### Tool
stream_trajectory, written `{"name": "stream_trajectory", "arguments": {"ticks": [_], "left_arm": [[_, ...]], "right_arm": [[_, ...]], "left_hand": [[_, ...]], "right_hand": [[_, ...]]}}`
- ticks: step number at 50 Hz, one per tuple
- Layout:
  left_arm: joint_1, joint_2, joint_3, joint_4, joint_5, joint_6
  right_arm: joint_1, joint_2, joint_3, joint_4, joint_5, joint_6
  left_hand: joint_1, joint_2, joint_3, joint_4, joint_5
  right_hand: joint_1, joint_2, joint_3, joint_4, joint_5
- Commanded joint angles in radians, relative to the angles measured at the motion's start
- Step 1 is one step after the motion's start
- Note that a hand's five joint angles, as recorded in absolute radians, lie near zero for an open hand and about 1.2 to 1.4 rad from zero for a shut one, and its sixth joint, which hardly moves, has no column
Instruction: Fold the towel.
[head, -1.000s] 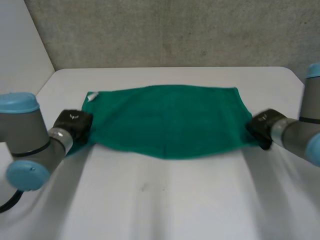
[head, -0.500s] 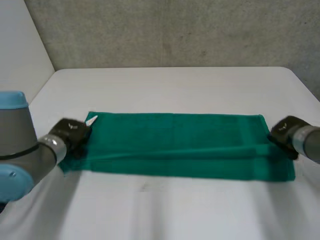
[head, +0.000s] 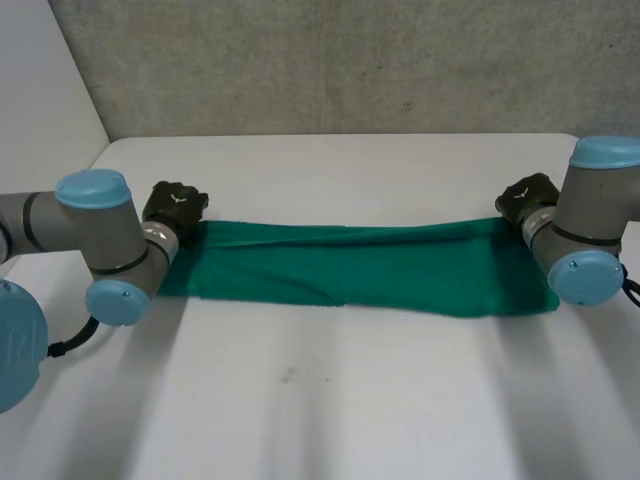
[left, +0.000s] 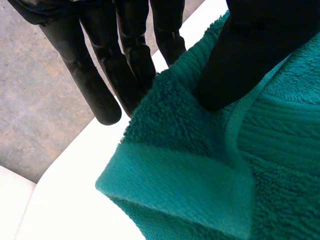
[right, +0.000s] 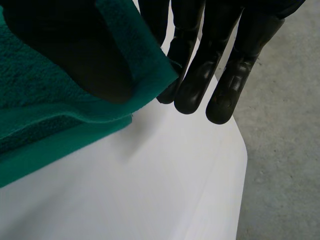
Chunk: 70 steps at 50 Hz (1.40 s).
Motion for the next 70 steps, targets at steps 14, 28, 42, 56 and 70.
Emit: {"name": "stream_trajectory", "arguments": {"ticks": [14,28,42,56,70], "left_arm": [[-0.007,0.256,-0.221,0.394,0.034,-0.002],[0.014,0.37,-0.374,0.049,0.051,0.006],[0.017,0.293,-0.286,-0.255,0.096,0.004],[0.037,0.043,0.0,-0.218,0.094,-0.002],[0.045,0.096,0.034,-0.209,0.094,-0.096]], "right_arm": [[0.011,-0.158,0.054,-0.011,0.065,0.237],[-0.005,-0.316,0.293,0.084,-0.124,0.233],[0.006,-0.243,0.23,0.161,-0.19,0.245],[-0.005,-0.244,0.315,0.158,-0.189,0.263],[-0.052,-0.309,0.436,0.146,-0.198,0.26]], "left_hand": [[-0.959,-1.017,-1.009,-1.011,-0.947],[-0.624,-0.683,-0.674,-0.676,-0.613],[-0.292,-0.351,-0.342,-0.344,-0.281],[-0.662,-0.72,-0.712,-0.714,-0.65],[-0.967,-1.026,-1.018,-1.019,-0.956]], "right_hand": [[-0.809,-1.004,-1.006,-1.017,-0.999],[-0.608,-0.803,-0.805,-0.816,-0.797],[-0.223,-0.418,-0.42,-0.431,-0.413],[-0.226,-0.421,-0.423,-0.434,-0.416],[-0.229,-0.424,-0.426,-0.437,-0.419]]}}
